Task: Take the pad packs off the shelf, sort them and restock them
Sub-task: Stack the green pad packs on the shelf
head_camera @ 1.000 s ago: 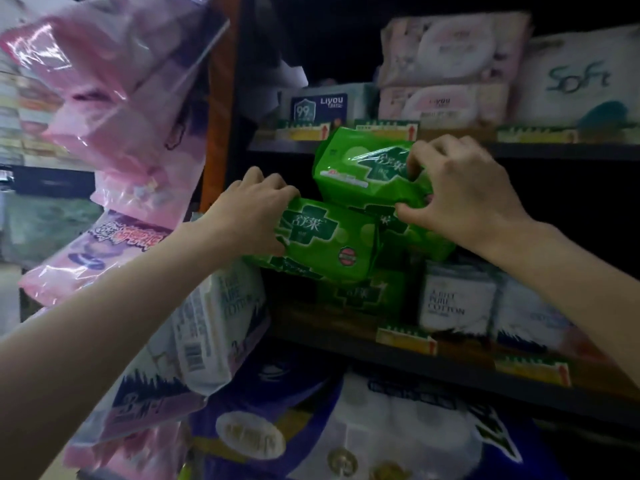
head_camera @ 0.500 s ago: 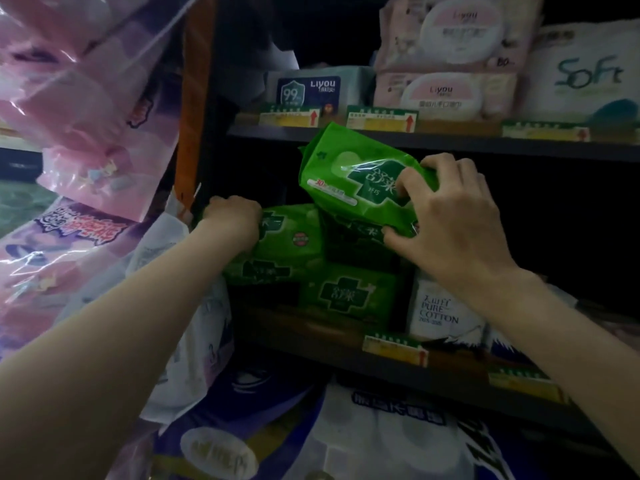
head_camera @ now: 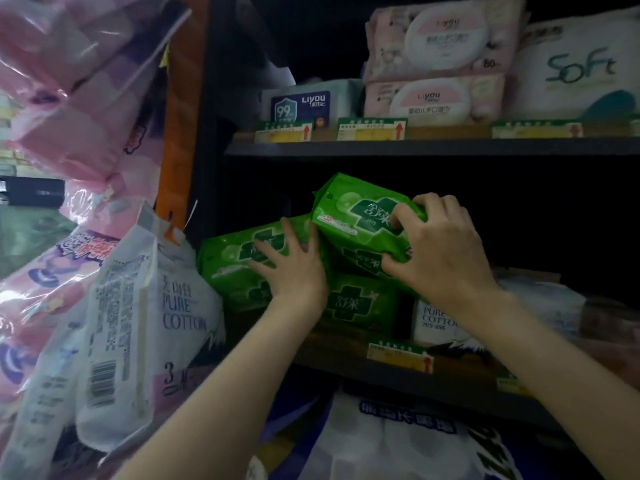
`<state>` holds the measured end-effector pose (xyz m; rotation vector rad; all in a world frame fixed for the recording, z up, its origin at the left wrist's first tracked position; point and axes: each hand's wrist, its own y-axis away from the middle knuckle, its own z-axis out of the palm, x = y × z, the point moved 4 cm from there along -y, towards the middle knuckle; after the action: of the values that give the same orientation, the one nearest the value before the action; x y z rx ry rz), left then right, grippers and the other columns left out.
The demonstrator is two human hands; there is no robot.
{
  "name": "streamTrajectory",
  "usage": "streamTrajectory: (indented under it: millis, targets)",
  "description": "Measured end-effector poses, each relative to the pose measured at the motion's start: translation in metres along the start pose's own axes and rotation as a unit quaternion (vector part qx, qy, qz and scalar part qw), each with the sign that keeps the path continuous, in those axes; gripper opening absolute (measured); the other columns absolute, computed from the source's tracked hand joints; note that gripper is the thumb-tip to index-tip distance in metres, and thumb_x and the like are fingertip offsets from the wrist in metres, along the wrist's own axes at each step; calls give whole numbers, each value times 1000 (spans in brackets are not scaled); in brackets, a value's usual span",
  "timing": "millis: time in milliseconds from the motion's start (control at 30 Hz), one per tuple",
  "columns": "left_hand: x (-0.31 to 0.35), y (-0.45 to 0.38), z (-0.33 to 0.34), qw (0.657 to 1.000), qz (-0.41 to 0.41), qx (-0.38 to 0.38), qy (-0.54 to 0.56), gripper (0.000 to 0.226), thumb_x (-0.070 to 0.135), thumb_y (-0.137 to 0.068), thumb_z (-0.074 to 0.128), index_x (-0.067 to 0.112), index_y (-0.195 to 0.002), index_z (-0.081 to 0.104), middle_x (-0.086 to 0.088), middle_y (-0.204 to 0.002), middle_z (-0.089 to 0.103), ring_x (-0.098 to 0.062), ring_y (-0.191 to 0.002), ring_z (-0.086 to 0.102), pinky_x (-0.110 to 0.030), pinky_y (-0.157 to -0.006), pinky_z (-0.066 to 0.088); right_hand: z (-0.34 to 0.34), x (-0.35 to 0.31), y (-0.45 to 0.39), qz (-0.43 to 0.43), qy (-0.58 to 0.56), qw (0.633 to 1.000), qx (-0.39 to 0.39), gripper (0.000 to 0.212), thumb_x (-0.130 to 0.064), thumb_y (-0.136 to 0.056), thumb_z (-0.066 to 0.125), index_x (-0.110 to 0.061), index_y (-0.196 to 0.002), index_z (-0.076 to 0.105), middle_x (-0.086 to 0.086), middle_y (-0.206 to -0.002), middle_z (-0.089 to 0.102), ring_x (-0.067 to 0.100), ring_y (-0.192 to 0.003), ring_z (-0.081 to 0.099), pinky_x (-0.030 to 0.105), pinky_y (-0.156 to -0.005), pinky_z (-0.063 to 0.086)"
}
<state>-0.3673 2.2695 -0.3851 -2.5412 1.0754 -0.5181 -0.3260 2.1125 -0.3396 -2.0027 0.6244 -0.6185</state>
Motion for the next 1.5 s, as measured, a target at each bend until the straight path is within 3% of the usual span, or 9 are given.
streamTrajectory:
  millis: [200, 533, 833, 933, 1033, 1167, 1267, 1367, 1500]
  targets:
    - [6, 6, 7, 989, -34, 85, 120, 62, 50, -97, 31, 43, -146, -6, -5, -155, -22, -55, -132, -23, -74, -100, 1, -1, 3, -5, 23, 11, 1000, -7, 43, -37, -71, 73, -12, -103, 58, 16, -106, 56, 36, -101, 49, 42, -85, 41]
    - [-11, -17, -1, 961, 2, 157, 226, 46, 23, -94, 50, 28, -137, 34, -4, -151, 17, -38, -138, 7, -73, -100, 20, -1, -4, -12, -2, 4, 999, -36, 44, -40, -76, 68, -15, -110, 55, 13, -114, 53, 32, -107, 45, 41, -92, 37]
    - [-15, -69, -21, 963, -14, 202, 176, 52, 0, -86, 59, 16, -133, 44, -12, -140, 32, -35, -129, 26, -68, -99, 27, 1, 0, -16, -30, 6, 999, -20, 43, -34, -69, 74, -13, -103, 59, 14, -103, 57, 33, -97, 50, 42, -83, 42]
    - [-17, -92, -41, 932, -33, 256, 252, 44, -6, -88, 51, 8, -130, 48, -16, -136, 41, -37, -124, 37, -53, -101, 35, -1, 4, -17, -36, 1, 999, -21, 42, -38, -75, 69, -17, -109, 55, 10, -111, 54, 30, -104, 46, 39, -89, 39]
    - [-30, -94, -42, 886, -28, 330, 324, 29, -6, -90, 44, 2, -116, 55, -19, -122, 53, -34, -111, 48, -31, -86, 37, 0, 8, -18, -30, -5, 999, -10, 42, -37, -73, 71, -16, -106, 57, 12, -109, 55, 31, -102, 47, 40, -87, 40]
    - [-36, -67, -1, 915, -21, 350, 199, 23, 3, -93, 45, 5, -113, 55, -16, -118, 53, -33, -109, 44, -39, -80, 33, 5, 9, -17, -24, 5, 999, -25, 42, -35, -71, 73, -14, -105, 58, 13, -108, 55, 32, -103, 47, 41, -88, 39]
    - [-40, -58, 5, 901, -66, 392, 173, 28, 3, -90, 47, 6, -116, 55, -15, -120, 53, -34, -114, 41, -44, -89, 29, 8, 6, -17, -29, 3, 999, -25, 43, -36, -70, 74, -14, -105, 59, 13, -108, 56, 33, -103, 48, 41, -88, 39]
    - [-35, -57, 10, 902, -20, 410, 133, 31, -5, -79, 56, 4, -108, 61, -18, -111, 58, -38, -105, 48, -48, -83, 35, 8, 2, -17, -41, 9, 998, -37, 45, -38, -73, 71, -16, -109, 57, 12, -113, 55, 31, -106, 46, 40, -91, 38]
    - [-38, -70, 12, 935, 14, 353, 24, 39, -2, -75, 66, 6, -113, 59, -16, -115, 57, -36, -107, 49, -45, -82, 37, 10, 1, -18, -45, 10, 998, -32, 44, -39, -74, 70, -17, -110, 56, 11, -114, 54, 30, -107, 45, 40, -91, 38]
